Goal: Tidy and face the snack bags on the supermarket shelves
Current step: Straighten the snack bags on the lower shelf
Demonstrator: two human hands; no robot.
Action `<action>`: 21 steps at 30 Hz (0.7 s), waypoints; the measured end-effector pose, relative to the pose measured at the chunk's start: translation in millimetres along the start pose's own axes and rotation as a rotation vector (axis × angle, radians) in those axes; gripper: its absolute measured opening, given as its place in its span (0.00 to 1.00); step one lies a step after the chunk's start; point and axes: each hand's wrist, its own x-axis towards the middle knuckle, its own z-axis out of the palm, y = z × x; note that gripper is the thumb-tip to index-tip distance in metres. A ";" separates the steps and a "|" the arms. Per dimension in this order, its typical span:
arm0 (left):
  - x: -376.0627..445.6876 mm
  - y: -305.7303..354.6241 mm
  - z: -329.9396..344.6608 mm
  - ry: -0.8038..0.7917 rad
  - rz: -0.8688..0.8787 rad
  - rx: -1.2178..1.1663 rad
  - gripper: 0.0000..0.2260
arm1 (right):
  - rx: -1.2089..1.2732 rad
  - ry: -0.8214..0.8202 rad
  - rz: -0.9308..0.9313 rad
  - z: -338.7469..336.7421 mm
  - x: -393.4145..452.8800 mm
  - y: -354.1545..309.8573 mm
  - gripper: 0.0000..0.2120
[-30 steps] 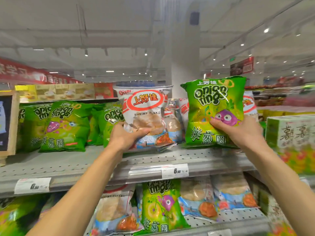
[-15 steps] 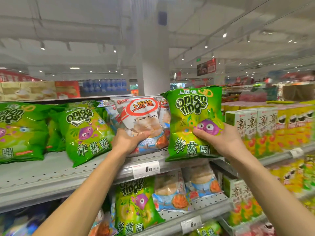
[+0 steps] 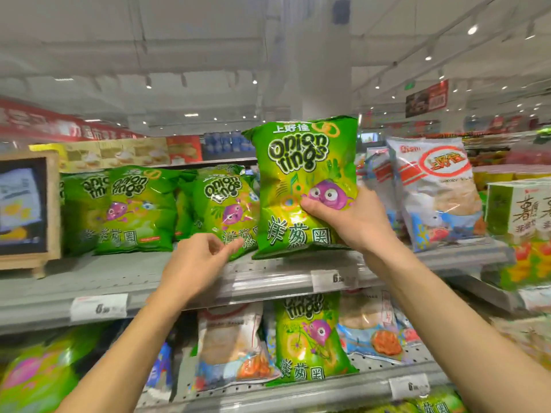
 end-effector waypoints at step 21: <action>-37.2 -44.8 -30.0 0.131 -0.064 0.239 0.18 | -0.128 -0.311 0.182 120.0 7.4 0.7 0.33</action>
